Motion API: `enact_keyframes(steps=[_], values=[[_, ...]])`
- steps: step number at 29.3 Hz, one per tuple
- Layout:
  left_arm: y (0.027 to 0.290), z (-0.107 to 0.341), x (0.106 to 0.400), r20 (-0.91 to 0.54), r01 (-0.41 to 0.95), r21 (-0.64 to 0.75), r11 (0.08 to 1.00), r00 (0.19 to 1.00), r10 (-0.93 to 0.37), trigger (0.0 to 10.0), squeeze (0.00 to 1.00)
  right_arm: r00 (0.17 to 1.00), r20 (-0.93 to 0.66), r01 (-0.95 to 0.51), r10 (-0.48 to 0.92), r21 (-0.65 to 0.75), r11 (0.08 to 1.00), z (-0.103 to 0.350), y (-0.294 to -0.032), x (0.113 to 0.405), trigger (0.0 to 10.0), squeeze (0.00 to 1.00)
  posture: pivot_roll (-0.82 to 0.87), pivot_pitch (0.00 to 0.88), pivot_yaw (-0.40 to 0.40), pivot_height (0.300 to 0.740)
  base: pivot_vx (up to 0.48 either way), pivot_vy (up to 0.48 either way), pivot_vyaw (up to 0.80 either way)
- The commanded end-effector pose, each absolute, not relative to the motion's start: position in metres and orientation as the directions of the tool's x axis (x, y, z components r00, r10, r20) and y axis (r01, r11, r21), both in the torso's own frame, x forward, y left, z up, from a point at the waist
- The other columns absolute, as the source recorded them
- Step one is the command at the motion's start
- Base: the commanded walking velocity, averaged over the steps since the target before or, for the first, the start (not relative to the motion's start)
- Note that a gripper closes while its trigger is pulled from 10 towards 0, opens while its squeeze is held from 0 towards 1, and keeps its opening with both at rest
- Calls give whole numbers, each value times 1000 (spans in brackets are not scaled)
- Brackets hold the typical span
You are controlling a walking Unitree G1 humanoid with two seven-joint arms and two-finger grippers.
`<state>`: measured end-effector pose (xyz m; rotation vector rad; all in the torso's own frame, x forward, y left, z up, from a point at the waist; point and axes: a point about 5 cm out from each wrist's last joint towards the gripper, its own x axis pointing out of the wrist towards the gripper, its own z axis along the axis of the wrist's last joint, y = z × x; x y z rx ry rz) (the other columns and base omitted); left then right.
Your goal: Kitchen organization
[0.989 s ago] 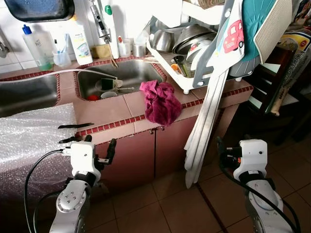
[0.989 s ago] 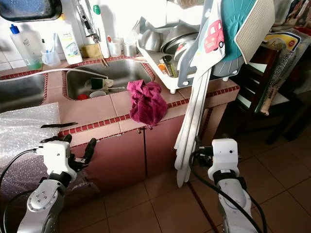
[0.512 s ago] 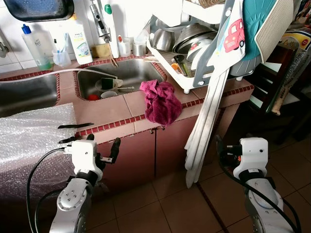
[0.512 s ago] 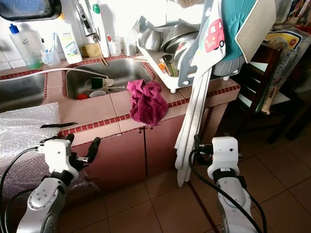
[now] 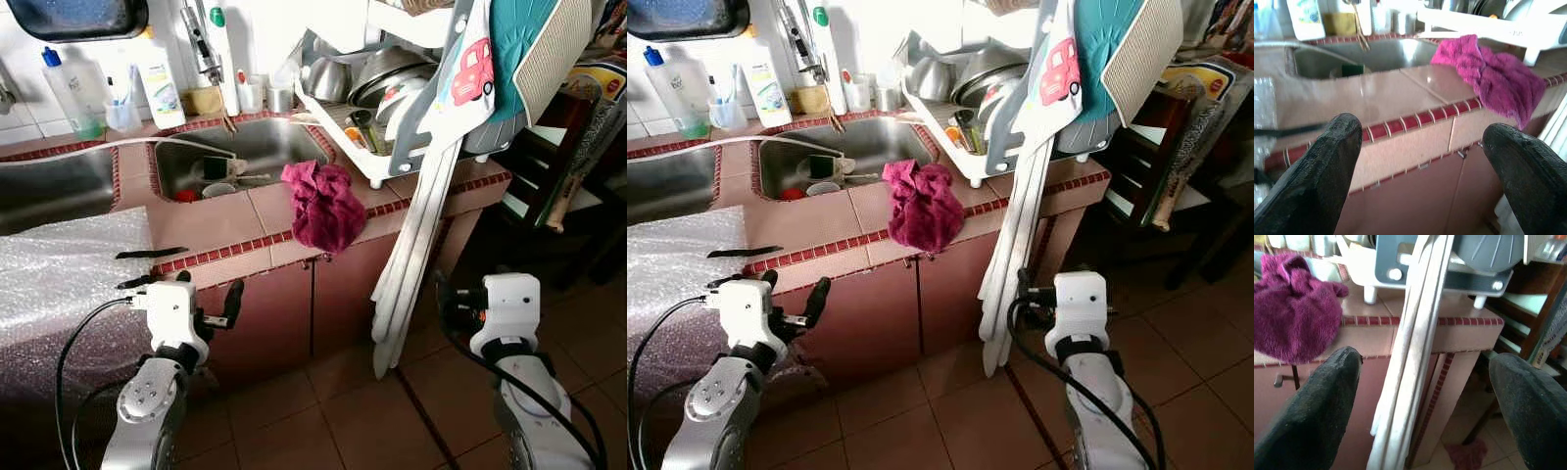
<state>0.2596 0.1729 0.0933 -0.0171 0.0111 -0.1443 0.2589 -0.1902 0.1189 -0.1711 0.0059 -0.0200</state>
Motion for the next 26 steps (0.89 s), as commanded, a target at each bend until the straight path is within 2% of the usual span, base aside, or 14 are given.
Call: enact_keyframes(steps=[1, 24, 25, 26], values=[[177, 92, 262, -13, 128, -1, 992, 992, -128, 10000, 1000, 1000, 0, 18, -18, -174, 985, 119, -191, 262, 10000, 1000, -20, 0, 11, 740, 0, 0, 0], [170, 93, 286, 0, 86, 5, 996, 996, -86, 10000, 1000, 999, 44, 19, -12, -164, 986, 121, -185, 281, 10000, 1000, -12, 0, 16, 740, 0, 0, 0], [172, 91, 289, -14, 76, 2, 997, 997, -76, 10000, 757, 999, 40, 18, -11, -160, 987, 119, -184, 282, 10000, 1000, -12, 0, 13, 740, 0, 0, 0], [172, 91, 289, -14, 76, 2, 997, 997, -76, 10000, 757, 999, 40, 18, -11, -160, 987, 119, -184, 282, 10000, 1000, -12, 0, 13, 740, 0, 0, 0]])
